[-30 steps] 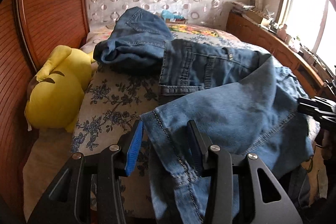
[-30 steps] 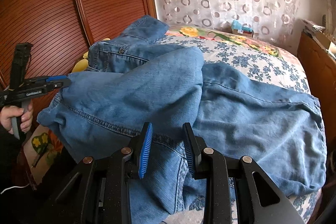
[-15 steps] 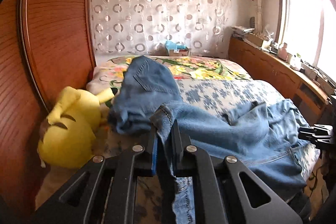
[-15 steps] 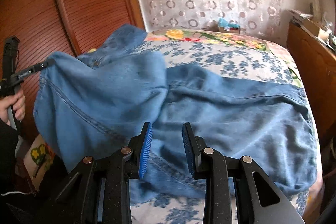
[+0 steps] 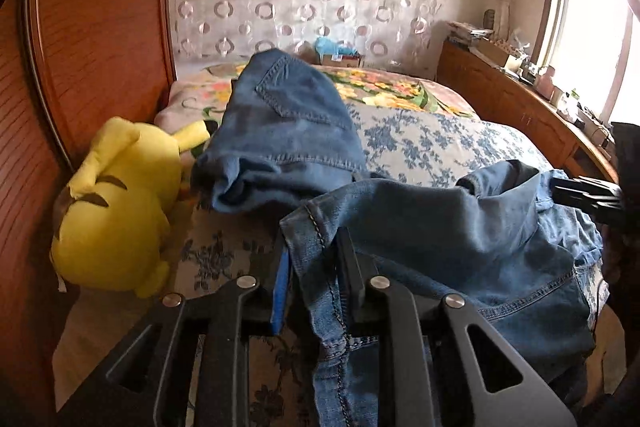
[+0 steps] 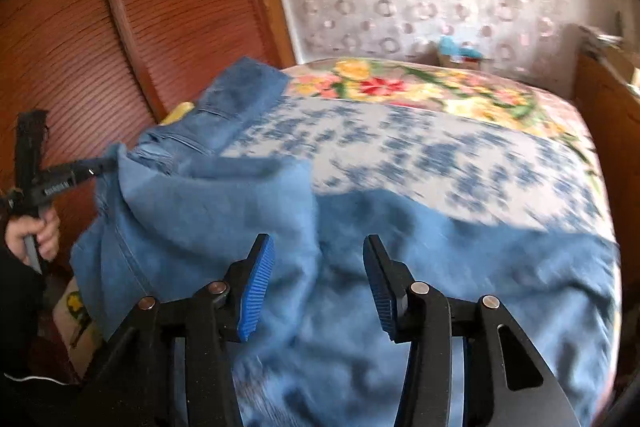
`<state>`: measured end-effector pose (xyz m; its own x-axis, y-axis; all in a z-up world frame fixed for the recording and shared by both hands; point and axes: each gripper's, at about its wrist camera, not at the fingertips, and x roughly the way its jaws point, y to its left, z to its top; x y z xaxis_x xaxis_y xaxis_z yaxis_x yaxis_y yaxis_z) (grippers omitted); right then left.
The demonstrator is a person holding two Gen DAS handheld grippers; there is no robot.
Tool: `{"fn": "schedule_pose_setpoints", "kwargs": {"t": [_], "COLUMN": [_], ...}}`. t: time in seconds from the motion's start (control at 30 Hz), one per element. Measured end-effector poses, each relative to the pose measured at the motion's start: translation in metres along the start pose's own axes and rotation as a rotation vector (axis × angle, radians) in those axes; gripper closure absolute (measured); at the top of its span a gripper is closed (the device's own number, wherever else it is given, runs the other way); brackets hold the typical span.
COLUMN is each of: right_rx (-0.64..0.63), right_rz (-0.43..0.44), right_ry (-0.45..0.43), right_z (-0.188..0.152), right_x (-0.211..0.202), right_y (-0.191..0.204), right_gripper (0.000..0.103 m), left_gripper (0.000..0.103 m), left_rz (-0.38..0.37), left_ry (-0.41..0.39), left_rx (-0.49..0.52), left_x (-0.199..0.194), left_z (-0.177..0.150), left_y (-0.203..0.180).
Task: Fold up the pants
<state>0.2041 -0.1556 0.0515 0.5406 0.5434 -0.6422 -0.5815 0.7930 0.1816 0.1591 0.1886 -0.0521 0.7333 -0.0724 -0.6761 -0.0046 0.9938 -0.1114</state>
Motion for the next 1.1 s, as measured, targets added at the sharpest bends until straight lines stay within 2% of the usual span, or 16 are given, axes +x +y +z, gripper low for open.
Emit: {"fn": "schedule_pose_setpoints", "kwargs": {"t": [0.13,0.4,0.43,0.47,0.5,0.57,0.73,0.8,0.9,0.97,1.03,1.1], "right_rx": [-0.034,-0.002,-0.008,-0.019,-0.031,-0.046,-0.058,-0.043,-0.015,-0.014,-0.011,0.000], "right_rz": [0.032,0.141,0.165,0.192,0.211,0.218,0.121,0.062,0.008,-0.033,-0.062,-0.067], "right_ry": [0.056,0.144,0.147,0.144,0.138,0.094,-0.100,-0.132,-0.086,-0.011,0.046,0.052], "right_z": [0.013,0.029,0.031,0.033,0.034,0.039,0.060,0.071,0.079,0.076,0.071,0.070], "right_x": [0.039,0.091,0.095,0.098,0.100,0.097,0.061,0.054,0.067,0.087,0.102,0.107], "right_y": [0.002,-0.017,-0.017,-0.017,-0.016,-0.018,-0.024,-0.030,-0.045,-0.047,-0.049,-0.048], "right_gripper": [0.053,0.053,0.057,0.067,0.089,0.093,0.095,0.095,0.095,0.094,0.091,0.083], "left_gripper": [0.081,0.081,0.081,0.083,0.090,0.095,0.097,0.097,0.097,0.093,0.084,0.066], "left_rz": [-0.009,-0.052,-0.058,-0.063,-0.078,-0.073,-0.051,-0.033,-0.019,-0.003,0.004,-0.012], "left_ry": [0.022,0.037,0.038,0.037,0.039,0.014,-0.081,-0.117,-0.106,-0.078,-0.066,-0.068], "left_rx": [-0.004,0.004,0.003,0.001,0.002,0.013,0.021,0.033,0.058,0.078,0.085,0.077], "left_x": [0.010,0.028,0.030,0.032,0.033,0.030,0.012,0.009,0.021,0.030,0.033,0.029], "left_z": [-0.002,-0.003,-0.003,-0.003,-0.003,-0.001,0.029,0.048,0.066,0.070,0.068,0.065], "left_y": [0.003,0.006,0.006,0.007,0.006,0.003,-0.005,-0.009,-0.016,-0.021,-0.024,-0.024]}}
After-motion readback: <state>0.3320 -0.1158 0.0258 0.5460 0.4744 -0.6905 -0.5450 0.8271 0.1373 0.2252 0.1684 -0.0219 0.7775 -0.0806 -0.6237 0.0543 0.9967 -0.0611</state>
